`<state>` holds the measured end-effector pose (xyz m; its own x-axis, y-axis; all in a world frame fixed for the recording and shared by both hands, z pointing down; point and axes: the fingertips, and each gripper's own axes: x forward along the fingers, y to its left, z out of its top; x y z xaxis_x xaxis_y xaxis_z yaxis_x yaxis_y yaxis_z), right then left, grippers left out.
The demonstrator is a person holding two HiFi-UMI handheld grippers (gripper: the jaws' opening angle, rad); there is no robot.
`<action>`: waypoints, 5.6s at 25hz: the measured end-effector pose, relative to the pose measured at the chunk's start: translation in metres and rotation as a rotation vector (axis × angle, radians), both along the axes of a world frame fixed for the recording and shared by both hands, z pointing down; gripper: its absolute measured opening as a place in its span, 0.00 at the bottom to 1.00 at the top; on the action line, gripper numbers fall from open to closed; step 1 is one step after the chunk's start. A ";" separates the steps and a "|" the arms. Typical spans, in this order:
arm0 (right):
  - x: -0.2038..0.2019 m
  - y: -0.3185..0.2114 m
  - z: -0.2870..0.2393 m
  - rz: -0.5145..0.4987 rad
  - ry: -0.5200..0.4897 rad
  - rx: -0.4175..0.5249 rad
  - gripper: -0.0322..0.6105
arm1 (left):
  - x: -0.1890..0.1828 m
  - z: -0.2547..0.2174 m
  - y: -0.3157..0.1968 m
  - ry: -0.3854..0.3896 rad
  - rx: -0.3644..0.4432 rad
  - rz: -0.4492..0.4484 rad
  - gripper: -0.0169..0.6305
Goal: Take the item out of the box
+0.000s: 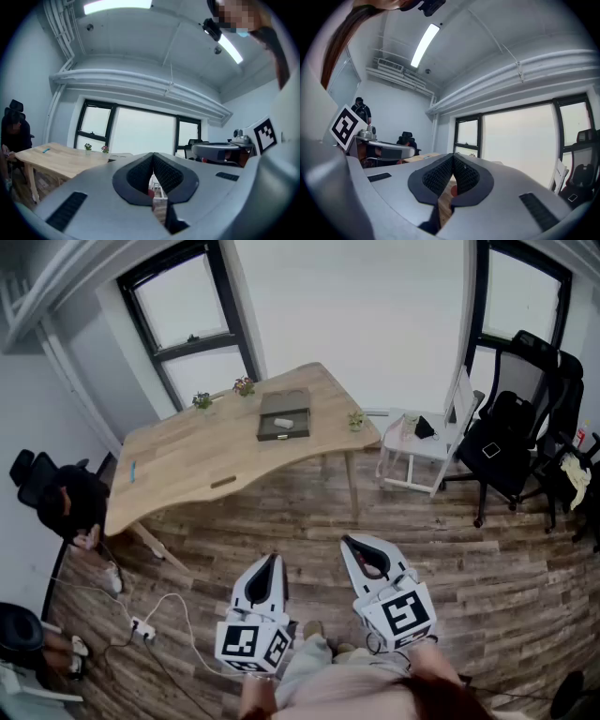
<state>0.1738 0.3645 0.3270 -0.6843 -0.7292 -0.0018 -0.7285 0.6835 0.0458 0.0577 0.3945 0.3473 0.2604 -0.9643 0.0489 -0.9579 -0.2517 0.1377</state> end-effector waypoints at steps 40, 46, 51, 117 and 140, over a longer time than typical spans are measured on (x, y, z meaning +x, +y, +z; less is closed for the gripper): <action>-0.099 -0.109 0.013 0.116 0.027 0.021 0.05 | -0.095 0.006 -0.103 0.002 0.011 0.118 0.03; -0.115 -0.118 0.014 0.148 0.056 0.044 0.05 | -0.109 0.008 -0.112 0.007 0.009 0.144 0.03; -0.121 -0.124 0.016 0.158 0.058 0.029 0.05 | -0.113 0.010 -0.121 0.014 0.004 0.169 0.03; -0.139 -0.436 0.055 -0.055 0.075 -0.047 0.05 | -0.104 0.035 -0.426 -0.006 -0.072 0.074 0.03; -0.190 -0.532 0.090 -0.052 0.146 -0.120 0.05 | -0.150 0.052 -0.523 -0.009 -0.092 0.124 0.03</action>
<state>-0.0165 -0.1671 0.4168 -0.7076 -0.6819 0.1852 -0.6837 0.7269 0.0643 -0.0919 -0.1288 0.3994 0.3766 -0.9159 0.1389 -0.9215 -0.3551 0.1573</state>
